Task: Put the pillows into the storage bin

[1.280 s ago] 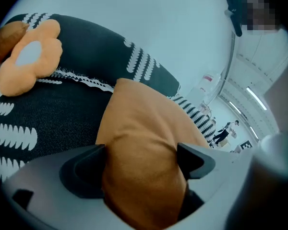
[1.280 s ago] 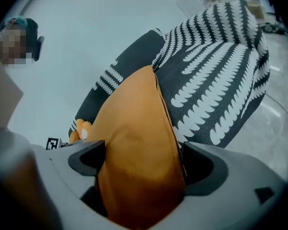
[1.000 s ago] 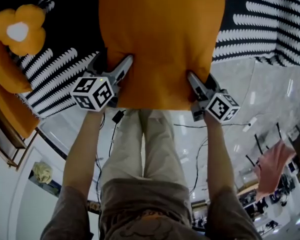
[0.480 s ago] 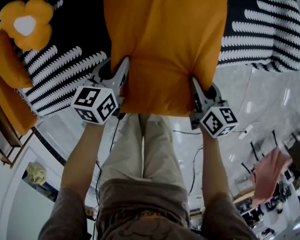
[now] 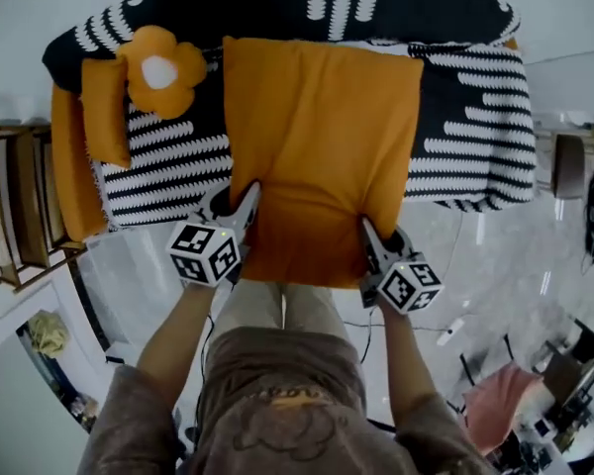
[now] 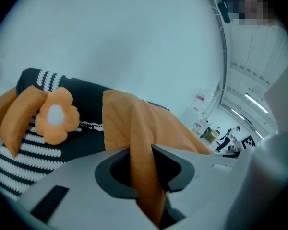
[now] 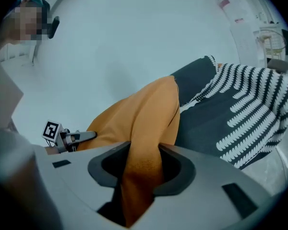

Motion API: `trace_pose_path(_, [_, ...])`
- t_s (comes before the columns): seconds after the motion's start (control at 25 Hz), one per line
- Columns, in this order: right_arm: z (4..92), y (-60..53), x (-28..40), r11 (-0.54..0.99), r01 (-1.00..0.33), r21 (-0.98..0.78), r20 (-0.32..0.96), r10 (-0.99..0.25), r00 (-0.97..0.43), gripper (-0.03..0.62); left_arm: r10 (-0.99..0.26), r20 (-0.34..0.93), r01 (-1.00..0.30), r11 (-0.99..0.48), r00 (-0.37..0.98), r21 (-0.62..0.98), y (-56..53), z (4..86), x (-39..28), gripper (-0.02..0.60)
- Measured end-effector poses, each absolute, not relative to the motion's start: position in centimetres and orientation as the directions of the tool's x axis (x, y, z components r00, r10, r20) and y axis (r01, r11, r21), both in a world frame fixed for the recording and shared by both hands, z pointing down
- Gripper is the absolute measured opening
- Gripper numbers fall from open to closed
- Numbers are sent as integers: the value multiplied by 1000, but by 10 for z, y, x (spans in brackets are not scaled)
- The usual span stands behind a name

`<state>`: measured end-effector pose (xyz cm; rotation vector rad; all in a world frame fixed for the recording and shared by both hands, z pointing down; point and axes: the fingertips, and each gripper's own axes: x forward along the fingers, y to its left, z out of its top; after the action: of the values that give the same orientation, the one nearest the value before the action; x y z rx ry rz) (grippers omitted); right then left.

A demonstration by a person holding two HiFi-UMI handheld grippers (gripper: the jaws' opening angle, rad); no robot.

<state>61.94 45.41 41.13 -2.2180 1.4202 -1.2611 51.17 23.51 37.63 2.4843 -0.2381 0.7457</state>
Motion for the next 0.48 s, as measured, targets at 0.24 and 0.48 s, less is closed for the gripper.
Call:
trace_pose_path(0.24, [281,416,569,-328,-727,-603,458,-889,22,155,-229,496,-453,-799,838,396,225,238,417,84])
trace_pose_path(0.48, [203,378,506,-88,-803,-590,391,-901,-188,156,-464,424,-619,-686,777,383,235,158,308,84])
